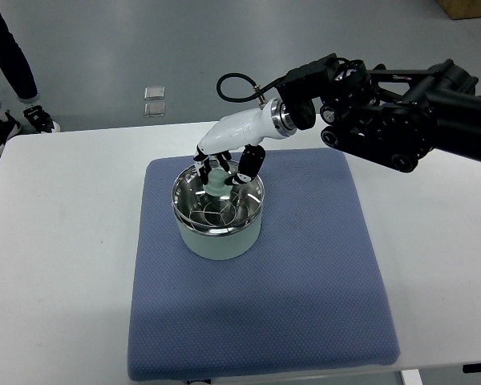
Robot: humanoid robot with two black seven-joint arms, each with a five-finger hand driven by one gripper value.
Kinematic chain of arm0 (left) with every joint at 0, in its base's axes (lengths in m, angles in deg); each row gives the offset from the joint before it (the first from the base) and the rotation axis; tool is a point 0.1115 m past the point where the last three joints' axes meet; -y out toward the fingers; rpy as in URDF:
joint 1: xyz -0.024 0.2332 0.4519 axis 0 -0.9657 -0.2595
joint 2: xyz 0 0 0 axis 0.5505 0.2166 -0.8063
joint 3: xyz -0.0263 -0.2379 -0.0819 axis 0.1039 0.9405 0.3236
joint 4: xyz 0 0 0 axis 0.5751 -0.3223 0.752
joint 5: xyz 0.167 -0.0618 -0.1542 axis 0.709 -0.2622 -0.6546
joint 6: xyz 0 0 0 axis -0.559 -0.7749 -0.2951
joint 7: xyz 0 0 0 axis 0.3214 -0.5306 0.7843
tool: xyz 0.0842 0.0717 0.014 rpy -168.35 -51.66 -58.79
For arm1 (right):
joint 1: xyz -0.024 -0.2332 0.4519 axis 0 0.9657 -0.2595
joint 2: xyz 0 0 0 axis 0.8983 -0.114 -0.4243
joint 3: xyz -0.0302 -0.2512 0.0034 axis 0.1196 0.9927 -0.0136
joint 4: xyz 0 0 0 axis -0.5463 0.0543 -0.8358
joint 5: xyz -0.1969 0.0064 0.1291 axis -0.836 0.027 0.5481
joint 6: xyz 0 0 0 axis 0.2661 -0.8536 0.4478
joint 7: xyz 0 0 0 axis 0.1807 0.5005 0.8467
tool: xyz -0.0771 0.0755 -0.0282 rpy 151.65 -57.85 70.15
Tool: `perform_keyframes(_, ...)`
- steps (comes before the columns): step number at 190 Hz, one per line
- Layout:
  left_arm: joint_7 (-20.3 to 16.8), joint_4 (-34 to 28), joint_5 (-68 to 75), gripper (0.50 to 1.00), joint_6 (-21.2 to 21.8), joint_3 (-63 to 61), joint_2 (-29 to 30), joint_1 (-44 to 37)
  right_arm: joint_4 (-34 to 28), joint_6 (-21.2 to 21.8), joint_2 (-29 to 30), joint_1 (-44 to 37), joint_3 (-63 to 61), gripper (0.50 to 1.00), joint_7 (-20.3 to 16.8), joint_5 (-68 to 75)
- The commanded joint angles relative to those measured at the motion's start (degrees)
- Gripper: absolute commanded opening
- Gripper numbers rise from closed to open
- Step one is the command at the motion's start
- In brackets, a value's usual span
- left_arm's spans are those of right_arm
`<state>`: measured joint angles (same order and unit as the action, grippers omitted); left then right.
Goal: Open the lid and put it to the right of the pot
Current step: 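Close the right hand fingers around the green lid knob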
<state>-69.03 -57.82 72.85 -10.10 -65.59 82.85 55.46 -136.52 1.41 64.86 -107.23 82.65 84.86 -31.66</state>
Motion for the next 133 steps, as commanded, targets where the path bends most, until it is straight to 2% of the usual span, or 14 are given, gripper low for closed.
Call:
perform_keyframes(1, 0.00, 0.03, -0.01, 1.000, 0.01, 0.00, 0.00, 0.00, -0.10, 0.01, -0.50, -0.04, -0.13, 0.500, 0.08, 0.09)
perform_keyframes(133, 0.00, 0.03, -0.01, 1.000, 0.01, 0.00, 0.00, 0.00, -0.80, 1.68, -1.02, -2.41, -0.22, 0.500, 1.22, 1.14)
